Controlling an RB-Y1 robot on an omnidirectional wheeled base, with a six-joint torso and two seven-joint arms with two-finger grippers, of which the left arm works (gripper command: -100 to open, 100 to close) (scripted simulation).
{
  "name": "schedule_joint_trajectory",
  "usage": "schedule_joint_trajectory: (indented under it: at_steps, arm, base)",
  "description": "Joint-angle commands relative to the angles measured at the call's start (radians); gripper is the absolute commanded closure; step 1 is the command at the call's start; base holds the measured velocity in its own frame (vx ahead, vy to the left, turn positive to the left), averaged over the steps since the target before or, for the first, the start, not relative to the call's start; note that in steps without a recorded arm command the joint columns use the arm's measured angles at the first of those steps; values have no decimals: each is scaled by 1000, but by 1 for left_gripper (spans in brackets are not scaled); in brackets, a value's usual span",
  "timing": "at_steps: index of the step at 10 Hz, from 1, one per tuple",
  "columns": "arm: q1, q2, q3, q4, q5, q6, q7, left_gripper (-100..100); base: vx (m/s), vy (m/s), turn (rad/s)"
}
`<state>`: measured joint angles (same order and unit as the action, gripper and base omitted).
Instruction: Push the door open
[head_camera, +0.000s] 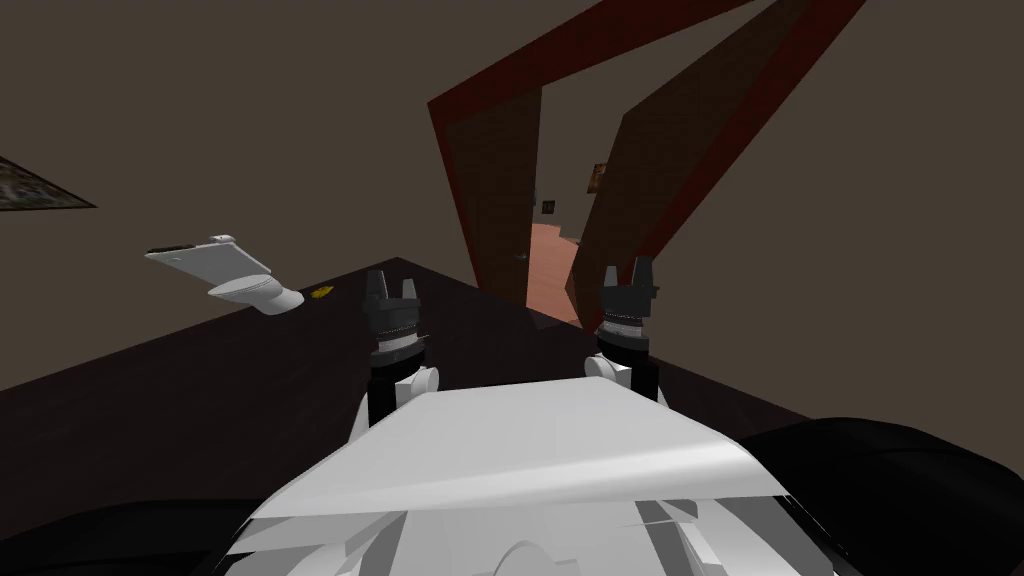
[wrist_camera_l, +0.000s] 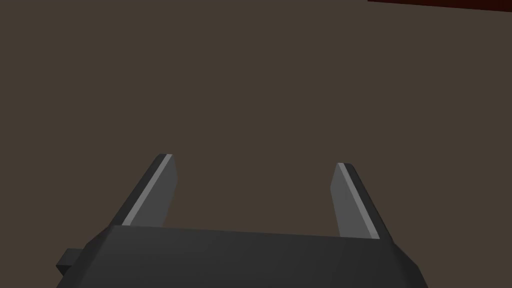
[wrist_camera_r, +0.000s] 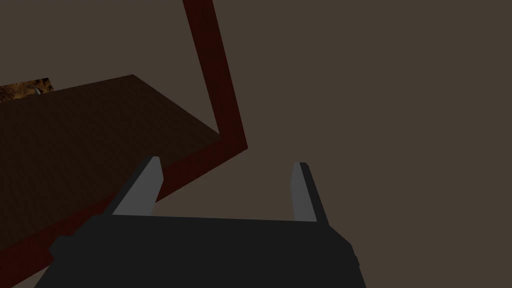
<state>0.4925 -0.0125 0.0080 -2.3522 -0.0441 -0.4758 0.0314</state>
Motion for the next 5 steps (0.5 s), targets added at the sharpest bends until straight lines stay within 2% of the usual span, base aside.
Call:
schedule_joint_trajectory:
  at_steps: [1, 2, 5]
  arm:
    - [-7, 14, -9, 33, -6, -8, 6, -100]
    - [-9, 16, -11, 41, -7, -9, 7, -100]
    - [-24, 39, -31, 112, -19, -26, 19, -100]
  base:
    - [204, -74, -39]
    - [186, -4, 8]
    - [200, -5, -20]
